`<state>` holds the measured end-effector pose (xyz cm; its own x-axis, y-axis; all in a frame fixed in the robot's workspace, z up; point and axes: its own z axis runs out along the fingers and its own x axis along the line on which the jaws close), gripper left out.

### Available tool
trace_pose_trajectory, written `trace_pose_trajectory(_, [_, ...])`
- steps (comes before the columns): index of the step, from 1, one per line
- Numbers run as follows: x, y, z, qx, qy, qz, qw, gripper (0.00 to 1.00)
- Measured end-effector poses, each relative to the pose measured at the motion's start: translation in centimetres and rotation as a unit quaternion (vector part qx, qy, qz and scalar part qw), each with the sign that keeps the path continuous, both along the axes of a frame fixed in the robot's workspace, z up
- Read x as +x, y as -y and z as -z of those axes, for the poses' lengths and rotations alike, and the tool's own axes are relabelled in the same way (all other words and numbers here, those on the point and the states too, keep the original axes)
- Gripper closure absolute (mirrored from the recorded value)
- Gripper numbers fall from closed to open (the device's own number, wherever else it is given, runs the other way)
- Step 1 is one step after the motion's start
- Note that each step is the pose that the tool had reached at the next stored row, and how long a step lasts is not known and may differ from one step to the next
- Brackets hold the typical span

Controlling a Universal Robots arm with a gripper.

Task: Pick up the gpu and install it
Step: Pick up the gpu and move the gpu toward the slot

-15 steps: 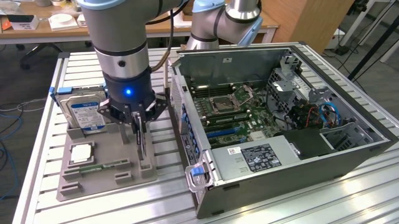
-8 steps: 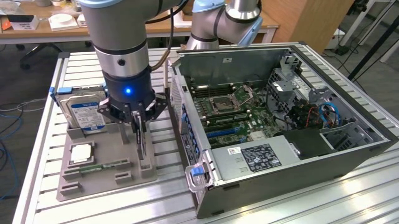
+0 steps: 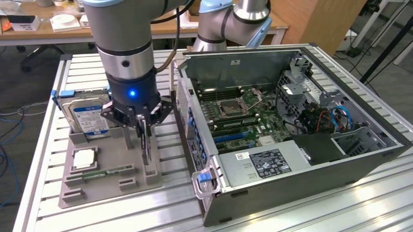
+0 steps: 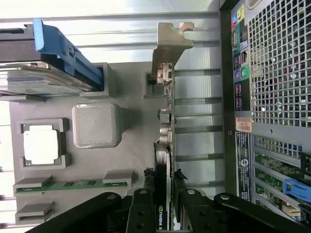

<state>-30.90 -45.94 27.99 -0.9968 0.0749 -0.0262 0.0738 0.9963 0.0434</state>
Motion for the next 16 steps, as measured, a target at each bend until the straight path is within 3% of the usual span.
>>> trace_pose_trajectory(16, [0.0,0.0,-2.07,0.0001,0.0001,0.0,1.0,0.74])
